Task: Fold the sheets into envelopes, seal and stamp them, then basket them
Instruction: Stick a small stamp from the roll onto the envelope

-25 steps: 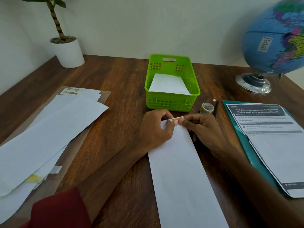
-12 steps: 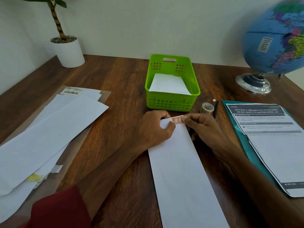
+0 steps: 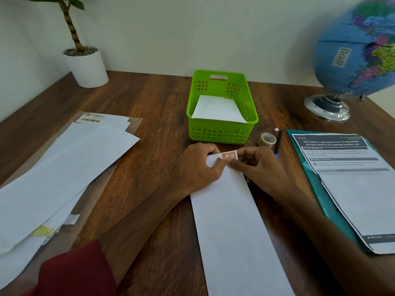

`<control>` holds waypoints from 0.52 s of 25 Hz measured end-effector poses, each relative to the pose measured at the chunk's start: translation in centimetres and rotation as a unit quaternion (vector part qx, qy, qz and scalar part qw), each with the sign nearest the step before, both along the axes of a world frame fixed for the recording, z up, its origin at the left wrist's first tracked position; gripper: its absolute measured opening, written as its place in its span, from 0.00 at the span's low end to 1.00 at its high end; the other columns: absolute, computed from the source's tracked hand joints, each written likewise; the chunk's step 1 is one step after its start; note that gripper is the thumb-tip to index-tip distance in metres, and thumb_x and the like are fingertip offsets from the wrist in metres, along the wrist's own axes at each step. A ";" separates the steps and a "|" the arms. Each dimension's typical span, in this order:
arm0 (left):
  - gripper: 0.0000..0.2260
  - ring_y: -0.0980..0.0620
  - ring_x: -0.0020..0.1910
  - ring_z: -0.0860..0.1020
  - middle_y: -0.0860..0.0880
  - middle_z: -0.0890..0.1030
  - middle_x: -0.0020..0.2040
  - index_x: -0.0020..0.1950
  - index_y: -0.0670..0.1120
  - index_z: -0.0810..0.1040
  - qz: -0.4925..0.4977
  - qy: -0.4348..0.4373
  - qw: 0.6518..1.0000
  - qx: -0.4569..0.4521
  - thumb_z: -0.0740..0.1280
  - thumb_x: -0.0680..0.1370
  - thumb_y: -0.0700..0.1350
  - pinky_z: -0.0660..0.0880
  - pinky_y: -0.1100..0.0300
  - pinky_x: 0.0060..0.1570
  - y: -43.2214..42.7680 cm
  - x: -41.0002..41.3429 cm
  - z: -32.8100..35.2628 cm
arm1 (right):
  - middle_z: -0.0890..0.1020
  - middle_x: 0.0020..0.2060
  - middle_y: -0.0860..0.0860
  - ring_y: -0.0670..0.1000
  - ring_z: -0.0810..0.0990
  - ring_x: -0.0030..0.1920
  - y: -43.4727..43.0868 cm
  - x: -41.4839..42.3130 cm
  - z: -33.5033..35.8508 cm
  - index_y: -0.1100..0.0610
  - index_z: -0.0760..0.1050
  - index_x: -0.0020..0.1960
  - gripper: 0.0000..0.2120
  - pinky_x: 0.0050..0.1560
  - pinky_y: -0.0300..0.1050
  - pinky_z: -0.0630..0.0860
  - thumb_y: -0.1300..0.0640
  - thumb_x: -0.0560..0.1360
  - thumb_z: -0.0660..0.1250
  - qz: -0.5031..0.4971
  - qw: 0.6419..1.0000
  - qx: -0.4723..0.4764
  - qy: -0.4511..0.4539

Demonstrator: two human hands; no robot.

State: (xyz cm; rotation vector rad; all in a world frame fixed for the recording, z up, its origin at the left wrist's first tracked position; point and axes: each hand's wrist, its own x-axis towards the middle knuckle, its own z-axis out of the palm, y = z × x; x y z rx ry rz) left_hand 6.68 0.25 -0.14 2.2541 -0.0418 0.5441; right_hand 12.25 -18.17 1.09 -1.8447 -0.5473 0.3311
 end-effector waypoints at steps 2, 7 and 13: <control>0.10 0.53 0.36 0.79 0.52 0.83 0.37 0.41 0.45 0.83 -0.001 0.000 1.000 0.000 0.67 0.71 0.50 0.77 0.53 0.38 0.0 0.0 0.0 | 0.88 0.45 0.51 0.46 0.85 0.37 0.0 0.2 -0.2 0.58 0.84 0.57 0.08 0.27 0.35 0.74 0.59 0.80 0.69 0.004 1.000 -0.014 -0.004; 0.10 0.52 0.35 0.79 0.52 0.83 0.36 0.40 0.44 0.83 0.001 0.002 1.000 -0.017 0.67 0.71 0.50 0.77 0.52 0.37 -0.1 0.1 -0.1 | 0.87 0.42 0.52 0.50 0.81 0.35 -0.1 0.7 -0.1 0.59 0.84 0.56 0.13 0.26 0.37 0.75 0.65 0.84 0.60 -0.001 0.999 0.002 0.040; 0.12 0.53 0.35 0.79 0.53 0.82 0.35 0.39 0.46 0.82 0.000 -0.013 1.000 -0.008 0.69 0.72 0.55 0.75 0.59 0.35 -0.2 0.0 0.0 | 0.89 0.45 0.52 0.46 0.85 0.37 -0.1 0.3 -0.1 0.58 0.84 0.57 0.08 0.27 0.33 0.74 0.59 0.80 0.69 0.012 1.000 -0.010 -0.002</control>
